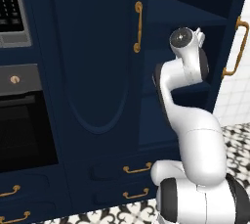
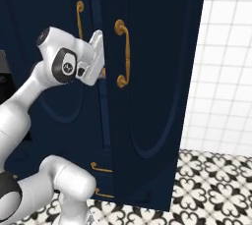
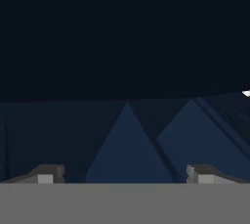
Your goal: Open the cabinet, pick up the bread from the cabinet and place it in the basket. Then move the basket to the dining counter.
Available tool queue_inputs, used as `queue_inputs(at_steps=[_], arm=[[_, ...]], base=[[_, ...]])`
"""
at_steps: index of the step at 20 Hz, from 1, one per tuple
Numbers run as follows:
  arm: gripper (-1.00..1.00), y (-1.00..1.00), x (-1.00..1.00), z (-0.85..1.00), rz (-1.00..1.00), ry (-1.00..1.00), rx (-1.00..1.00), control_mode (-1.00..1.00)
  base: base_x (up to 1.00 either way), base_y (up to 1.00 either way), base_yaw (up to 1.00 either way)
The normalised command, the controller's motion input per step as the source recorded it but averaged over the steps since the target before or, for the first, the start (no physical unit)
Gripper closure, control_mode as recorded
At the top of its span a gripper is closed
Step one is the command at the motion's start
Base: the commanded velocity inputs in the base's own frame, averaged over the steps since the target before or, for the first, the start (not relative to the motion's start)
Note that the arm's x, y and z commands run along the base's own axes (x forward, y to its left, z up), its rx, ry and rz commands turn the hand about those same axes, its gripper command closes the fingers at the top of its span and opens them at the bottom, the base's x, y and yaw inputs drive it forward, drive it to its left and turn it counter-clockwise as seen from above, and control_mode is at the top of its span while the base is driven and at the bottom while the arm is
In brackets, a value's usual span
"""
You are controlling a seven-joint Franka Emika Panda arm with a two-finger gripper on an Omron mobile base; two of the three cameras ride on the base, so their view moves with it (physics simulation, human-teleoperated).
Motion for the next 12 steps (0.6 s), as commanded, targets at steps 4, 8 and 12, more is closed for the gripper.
queue_inputs(at_steps=[4,8,12], arm=[[-1.0,0.0,0.03,-0.25,-0.3,-0.1,0.12,-1.0],[-1.0,-0.05,0.0,-0.16,-0.28,-0.12,0.11,-1.0],[-1.0,-0.08,-0.22,-0.03,-0.27,-0.14,0.1,-1.0]], base=[[0.0,0.0,0.0],[0.0,0.0,0.0],[0.0,0.0,0.0]])
